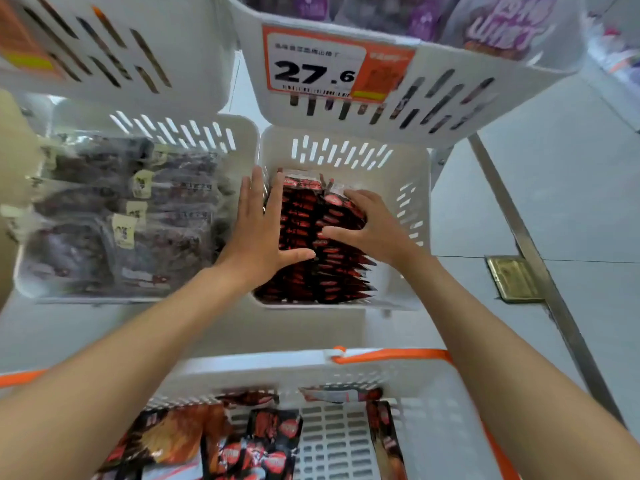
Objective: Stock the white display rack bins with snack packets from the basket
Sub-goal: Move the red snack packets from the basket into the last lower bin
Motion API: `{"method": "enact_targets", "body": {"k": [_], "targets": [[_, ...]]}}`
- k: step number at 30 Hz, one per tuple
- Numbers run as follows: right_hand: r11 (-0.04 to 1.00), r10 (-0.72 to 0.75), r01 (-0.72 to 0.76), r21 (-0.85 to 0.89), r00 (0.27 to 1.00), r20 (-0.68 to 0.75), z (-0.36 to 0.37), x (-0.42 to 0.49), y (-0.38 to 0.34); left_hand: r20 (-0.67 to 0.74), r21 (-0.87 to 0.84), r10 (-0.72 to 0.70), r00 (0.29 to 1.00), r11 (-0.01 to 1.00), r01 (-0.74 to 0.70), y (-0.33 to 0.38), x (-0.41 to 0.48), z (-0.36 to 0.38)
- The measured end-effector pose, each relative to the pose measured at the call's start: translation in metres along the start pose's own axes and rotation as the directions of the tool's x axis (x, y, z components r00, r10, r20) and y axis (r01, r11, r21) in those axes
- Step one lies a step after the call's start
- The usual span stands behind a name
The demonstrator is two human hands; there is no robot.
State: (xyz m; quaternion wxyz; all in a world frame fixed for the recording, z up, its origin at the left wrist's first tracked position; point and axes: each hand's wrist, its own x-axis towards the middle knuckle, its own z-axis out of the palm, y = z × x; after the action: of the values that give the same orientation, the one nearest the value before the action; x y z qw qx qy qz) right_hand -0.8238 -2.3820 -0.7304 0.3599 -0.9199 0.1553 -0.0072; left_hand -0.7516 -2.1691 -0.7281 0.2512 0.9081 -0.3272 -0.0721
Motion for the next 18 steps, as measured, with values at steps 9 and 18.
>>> {"method": "enact_targets", "body": {"k": [9, 18], "targets": [[1.0, -0.023, 0.025, -0.019, 0.996, 0.082, 0.007, 0.03, 0.004, -0.023, -0.012, 0.017, 1.0, 1.0, -0.017, -0.004, -0.003, 0.002], [0.989, -0.107, 0.126, 0.081, 0.972, -0.211, -0.008, -0.044, -0.05, 0.078, -0.161, -0.036, 0.996, 0.986, 0.048, 0.007, -0.038, -0.018]]}}
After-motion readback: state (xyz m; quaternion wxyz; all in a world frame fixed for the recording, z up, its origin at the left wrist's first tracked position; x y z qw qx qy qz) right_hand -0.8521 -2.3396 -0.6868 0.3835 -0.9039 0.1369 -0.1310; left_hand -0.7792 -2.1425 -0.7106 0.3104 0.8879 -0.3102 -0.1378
